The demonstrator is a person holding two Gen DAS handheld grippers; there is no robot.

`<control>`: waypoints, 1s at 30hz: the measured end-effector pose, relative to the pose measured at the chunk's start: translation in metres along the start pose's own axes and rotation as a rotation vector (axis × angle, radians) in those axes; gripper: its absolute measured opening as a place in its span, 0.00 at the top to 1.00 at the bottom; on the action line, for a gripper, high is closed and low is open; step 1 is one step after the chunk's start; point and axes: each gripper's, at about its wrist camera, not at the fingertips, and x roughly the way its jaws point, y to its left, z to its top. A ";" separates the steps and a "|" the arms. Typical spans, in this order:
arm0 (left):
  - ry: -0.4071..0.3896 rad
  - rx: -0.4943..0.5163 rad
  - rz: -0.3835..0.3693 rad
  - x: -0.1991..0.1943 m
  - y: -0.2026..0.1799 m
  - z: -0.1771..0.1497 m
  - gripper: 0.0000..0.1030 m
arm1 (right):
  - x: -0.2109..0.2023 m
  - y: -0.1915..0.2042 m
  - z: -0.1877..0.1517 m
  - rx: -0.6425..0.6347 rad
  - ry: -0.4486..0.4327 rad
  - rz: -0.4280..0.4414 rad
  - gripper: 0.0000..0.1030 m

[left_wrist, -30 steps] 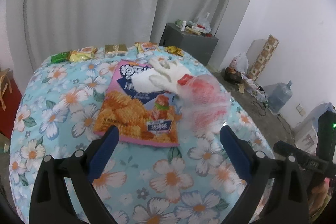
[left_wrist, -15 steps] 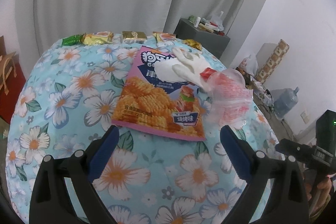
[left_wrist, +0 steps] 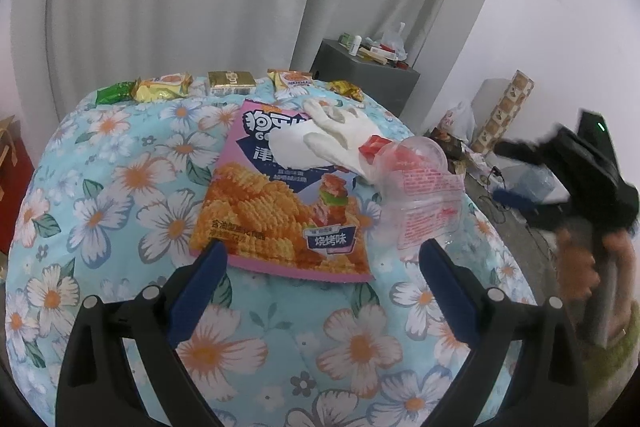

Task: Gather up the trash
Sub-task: 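Grasp the clear plastic bag with the right tool while left tool grasps the clear ball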

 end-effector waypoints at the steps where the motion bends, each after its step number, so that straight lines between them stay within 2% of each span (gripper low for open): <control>1: -0.001 -0.002 -0.002 -0.001 -0.001 0.001 0.08 | 0.008 0.003 0.005 -0.013 -0.003 -0.028 0.24; 4: -0.017 0.009 -0.011 -0.005 -0.006 0.004 0.08 | 0.031 0.006 0.013 -0.051 0.001 -0.129 0.39; 5: -0.020 0.014 -0.011 -0.006 -0.007 0.004 0.08 | 0.037 0.003 0.013 -0.053 0.009 -0.154 0.50; 6: -0.027 0.022 -0.012 -0.008 -0.009 0.005 0.09 | 0.041 -0.002 0.009 -0.045 0.031 -0.168 0.61; 9: -0.032 0.038 -0.017 -0.010 -0.011 0.005 0.09 | 0.038 -0.011 -0.007 -0.041 0.066 -0.142 0.75; 12: -0.024 0.047 -0.021 -0.008 -0.013 0.004 0.09 | 0.023 -0.010 -0.029 -0.114 0.082 -0.146 0.84; 14: -0.020 0.049 -0.027 -0.007 -0.016 0.003 0.10 | 0.014 -0.012 -0.042 -0.141 0.096 -0.149 0.86; 19: -0.011 0.053 -0.062 -0.003 -0.027 0.000 0.11 | -0.009 -0.028 -0.075 -0.147 0.157 -0.122 0.86; 22: 0.001 0.061 -0.068 0.000 -0.033 -0.001 0.11 | -0.025 -0.037 -0.088 -0.139 0.185 -0.087 0.83; 27: 0.011 0.065 -0.079 0.000 -0.041 -0.004 0.12 | -0.043 -0.040 -0.078 -0.142 0.145 -0.009 0.53; 30: 0.008 0.064 -0.082 -0.003 -0.045 -0.005 0.12 | -0.027 -0.030 -0.065 -0.188 0.169 0.046 0.40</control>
